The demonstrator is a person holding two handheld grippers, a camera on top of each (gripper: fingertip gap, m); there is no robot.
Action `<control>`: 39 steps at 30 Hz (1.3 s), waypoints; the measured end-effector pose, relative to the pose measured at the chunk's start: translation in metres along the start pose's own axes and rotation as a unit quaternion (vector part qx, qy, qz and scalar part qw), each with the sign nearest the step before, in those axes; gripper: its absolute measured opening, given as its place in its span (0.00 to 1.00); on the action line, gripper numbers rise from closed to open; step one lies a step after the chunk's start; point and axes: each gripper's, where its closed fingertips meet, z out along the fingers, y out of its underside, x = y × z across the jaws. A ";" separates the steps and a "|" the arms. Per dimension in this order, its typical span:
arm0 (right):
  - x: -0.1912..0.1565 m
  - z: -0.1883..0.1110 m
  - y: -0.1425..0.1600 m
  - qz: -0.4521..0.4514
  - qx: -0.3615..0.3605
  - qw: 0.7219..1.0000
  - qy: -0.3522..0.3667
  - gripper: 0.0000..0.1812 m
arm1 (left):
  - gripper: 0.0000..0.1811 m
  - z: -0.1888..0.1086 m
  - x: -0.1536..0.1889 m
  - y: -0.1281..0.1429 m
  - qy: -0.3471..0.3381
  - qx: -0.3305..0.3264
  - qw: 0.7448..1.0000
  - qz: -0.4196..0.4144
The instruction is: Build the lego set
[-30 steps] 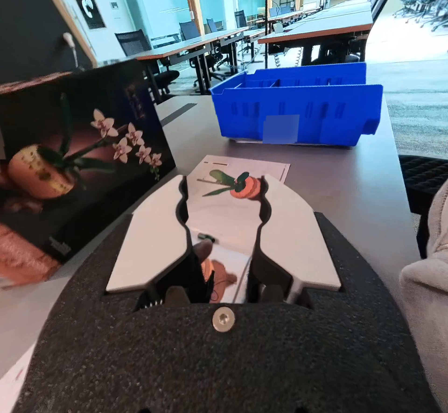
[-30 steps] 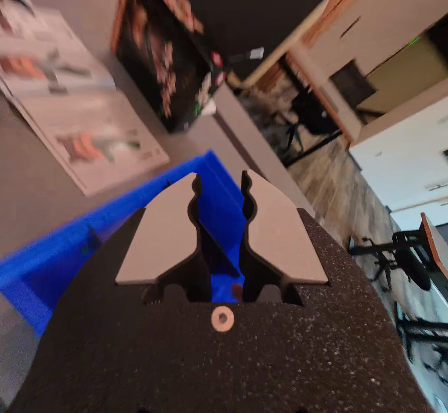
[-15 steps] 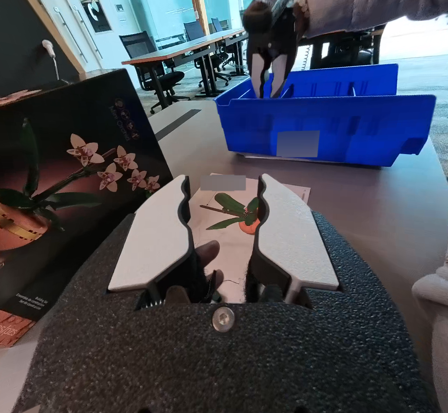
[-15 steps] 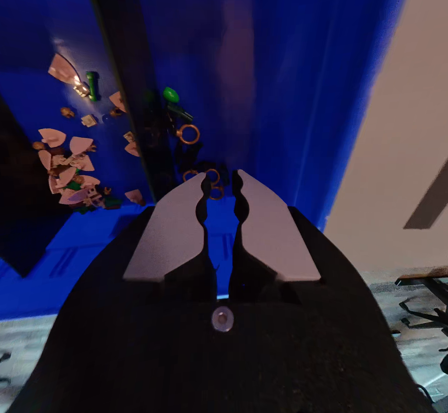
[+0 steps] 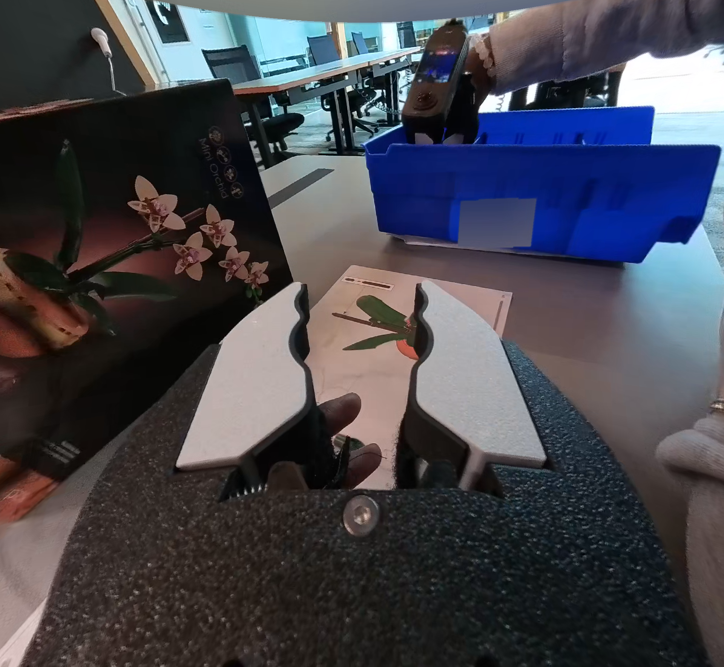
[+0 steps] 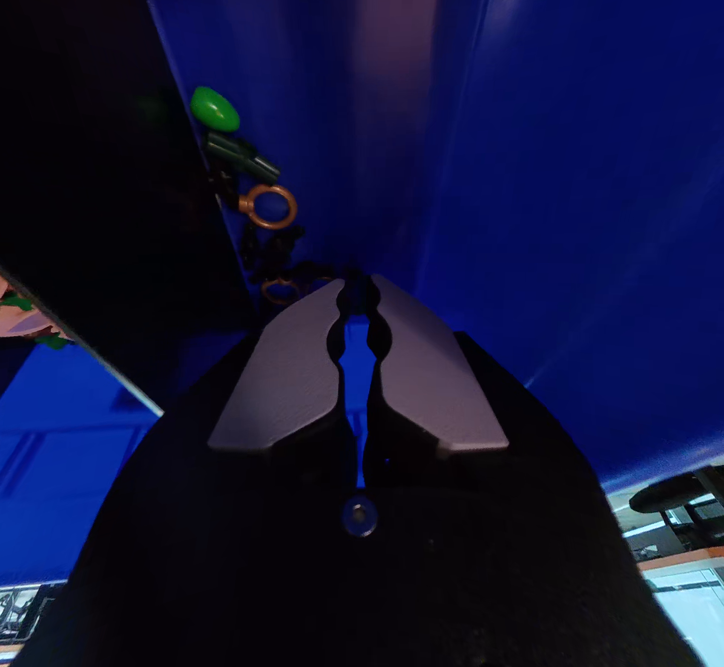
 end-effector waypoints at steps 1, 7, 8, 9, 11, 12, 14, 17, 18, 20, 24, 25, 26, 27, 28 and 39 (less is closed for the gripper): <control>0.001 -0.003 0.000 -0.001 0.001 1.000 0.004 0.02 | 0.28 -0.002 0.001 -0.001 -0.002 -0.001 1.000 0.003; 0.013 -0.105 -0.069 0.082 0.200 0.973 0.075 0.00 | 0.28 -0.020 -0.001 0.001 -0.018 -0.009 1.000 0.011; 0.009 -0.131 -0.097 0.085 0.268 0.956 0.080 0.00 | 0.28 -0.022 -0.001 0.003 -0.019 -0.007 1.000 0.006; 0.001 -0.153 -0.124 0.075 0.327 0.939 0.077 0.00 | 0.28 -0.024 0.000 0.003 -0.017 -0.004 1.000 0.003; -0.009 -0.185 -0.160 0.062 0.394 0.913 0.089 0.00 | 0.28 -0.028 0.004 0.001 -0.009 0.005 1.000 0.006; -0.011 -0.195 -0.171 0.064 0.416 0.903 0.090 0.00 | 0.28 -0.031 0.006 0.000 -0.005 0.008 1.000 0.009; -0.018 -0.212 -0.194 0.082 0.472 0.876 0.058 0.00 | 0.28 -0.037 0.010 -0.002 0.002 0.013 1.000 0.011; -0.031 -0.226 -0.224 0.079 0.522 0.849 -0.001 0.00 | 0.28 -0.047 0.013 -0.003 0.004 0.017 1.000 0.016; -0.030 -0.228 -0.230 0.080 0.528 0.845 0.000 0.00 | 0.28 -0.051 0.013 -0.002 0.000 0.016 1.000 0.017; -0.031 -0.233 -0.235 0.082 0.527 0.845 -0.022 0.00 | 0.28 -0.059 0.012 0.000 -0.011 0.018 1.000 0.017; 0.001 -0.207 -0.167 0.063 0.368 0.923 0.092 0.04 | 0.28 -0.073 0.011 0.004 -0.030 0.016 0.999 0.014; 0.013 -0.191 -0.134 0.069 0.295 0.944 0.128 0.04 | 0.28 -0.075 0.010 0.006 -0.034 0.012 0.999 0.015; 0.015 -0.173 -0.106 0.066 0.238 0.960 0.133 0.07 | 0.28 -0.077 0.009 0.009 -0.037 0.007 0.999 0.015; 0.014 -0.155 -0.087 0.074 0.206 0.968 0.120 0.07 | 0.28 -0.077 0.009 0.011 -0.039 0.004 0.999 0.014; 0.010 -0.135 -0.070 0.083 0.176 0.976 0.095 0.10 | 0.28 -0.077 0.008 0.012 -0.039 0.002 0.999 0.014; 0.000 -0.019 0.014 0.531 -0.002 0.848 -0.006 0.12 | 0.28 -0.064 0.014 0.007 -0.021 0.006 1.000 0.018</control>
